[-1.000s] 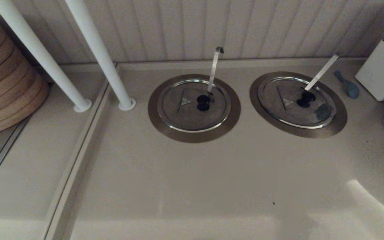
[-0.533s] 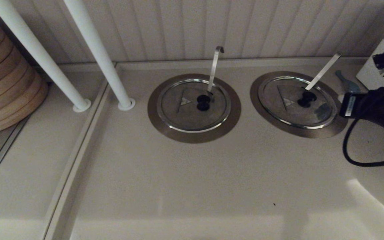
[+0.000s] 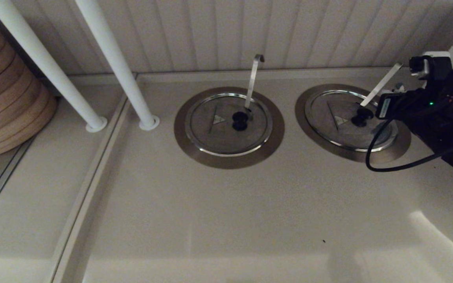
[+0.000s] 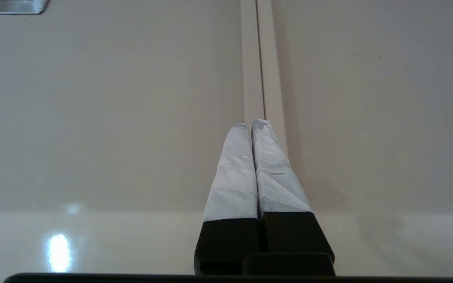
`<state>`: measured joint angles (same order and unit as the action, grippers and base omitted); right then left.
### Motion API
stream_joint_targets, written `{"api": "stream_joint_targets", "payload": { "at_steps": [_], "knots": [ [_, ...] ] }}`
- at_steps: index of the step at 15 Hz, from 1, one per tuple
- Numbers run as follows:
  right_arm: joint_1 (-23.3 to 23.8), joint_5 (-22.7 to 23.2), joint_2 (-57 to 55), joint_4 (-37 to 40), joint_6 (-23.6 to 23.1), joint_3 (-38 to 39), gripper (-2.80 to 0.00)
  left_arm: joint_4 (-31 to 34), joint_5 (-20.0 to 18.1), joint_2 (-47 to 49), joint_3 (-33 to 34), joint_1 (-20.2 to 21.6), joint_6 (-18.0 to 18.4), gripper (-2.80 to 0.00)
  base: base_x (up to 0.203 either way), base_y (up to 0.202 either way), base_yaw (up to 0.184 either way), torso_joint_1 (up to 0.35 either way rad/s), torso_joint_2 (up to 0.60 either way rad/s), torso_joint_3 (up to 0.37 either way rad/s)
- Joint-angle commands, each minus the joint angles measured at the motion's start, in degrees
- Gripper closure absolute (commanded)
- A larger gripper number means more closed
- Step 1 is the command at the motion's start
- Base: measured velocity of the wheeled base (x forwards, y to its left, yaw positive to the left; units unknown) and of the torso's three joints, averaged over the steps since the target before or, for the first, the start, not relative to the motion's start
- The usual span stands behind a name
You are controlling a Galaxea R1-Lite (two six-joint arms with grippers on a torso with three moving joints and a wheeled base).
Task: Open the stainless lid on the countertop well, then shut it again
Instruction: Open the lid
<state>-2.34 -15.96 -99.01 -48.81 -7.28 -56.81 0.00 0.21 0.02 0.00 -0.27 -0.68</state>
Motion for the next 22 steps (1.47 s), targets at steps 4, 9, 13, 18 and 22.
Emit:
{"api": "stream_joint_targets", "payload": {
  "at_steps": [4, 9, 13, 18, 22],
  "knots": [
    [3.3, 0.1, -5.2, 1.9, 1.1, -2.9, -2.80, 0.0, 0.0, 0.1, 0.0, 0.0, 0.0, 0.00, 0.000, 0.000, 0.000, 0.000, 0.00, 0.000],
    [2.3, 0.2, -7.6, 2.0, 8.1, -3.7, -2.80, 0.0, 0.0, 0.1, 0.0, 0.0, 0.0, 0.00, 0.000, 0.000, 0.000, 0.000, 0.00, 0.000],
    [2.3, 2.8, -8.7, 1.7, 13.2, -4.7, -2.80, 0.0, 0.0, 0.1, 0.0, 0.0, 0.0, 0.00, 0.000, 0.000, 0.000, 0.000, 0.00, 0.000],
    [4.2, 4.4, -11.9, 1.4, 15.1, -7.0, -2.80, 0.0, 0.0, 0.1, 0.0, 0.0, 0.0, 0.00, 0.000, 0.000, 0.000, 0.000, 0.00, 0.000],
    [4.2, 4.4, -15.0, 1.3, 17.5, -8.7, -2.80, 0.0, 0.0, 0.1, 0.0, 0.0, 0.0, 0.00, 0.000, 0.000, 0.000, 0.000, 0.00, 0.000]
  ]
}}
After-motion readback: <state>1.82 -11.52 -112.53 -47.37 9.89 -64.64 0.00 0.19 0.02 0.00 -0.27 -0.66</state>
